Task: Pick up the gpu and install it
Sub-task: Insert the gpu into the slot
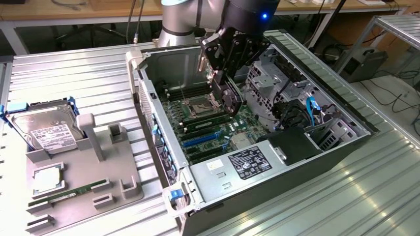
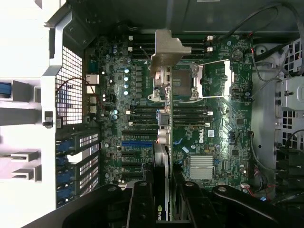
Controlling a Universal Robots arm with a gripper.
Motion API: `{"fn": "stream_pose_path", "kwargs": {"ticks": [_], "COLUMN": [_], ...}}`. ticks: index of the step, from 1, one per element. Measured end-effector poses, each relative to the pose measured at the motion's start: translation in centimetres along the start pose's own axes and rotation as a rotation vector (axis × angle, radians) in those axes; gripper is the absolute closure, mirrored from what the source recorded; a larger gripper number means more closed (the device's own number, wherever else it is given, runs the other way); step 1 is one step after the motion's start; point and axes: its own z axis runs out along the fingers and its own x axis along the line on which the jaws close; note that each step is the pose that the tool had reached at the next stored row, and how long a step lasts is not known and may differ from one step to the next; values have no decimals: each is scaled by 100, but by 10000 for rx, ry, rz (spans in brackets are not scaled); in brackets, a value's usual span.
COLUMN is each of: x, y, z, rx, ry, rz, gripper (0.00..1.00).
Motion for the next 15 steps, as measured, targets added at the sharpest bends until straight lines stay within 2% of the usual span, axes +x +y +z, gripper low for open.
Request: {"fn": "stream_pose_path", "kwargs": {"ticks": [3,9,15], "x": [0,0,-1], "y": [0,-1,-1], "z": [2,8,20], "rx": [16,70,116], "ry": [-1,36,-1], "rz": [-481,-1934,-3004], "gripper": [74,74,74]}}
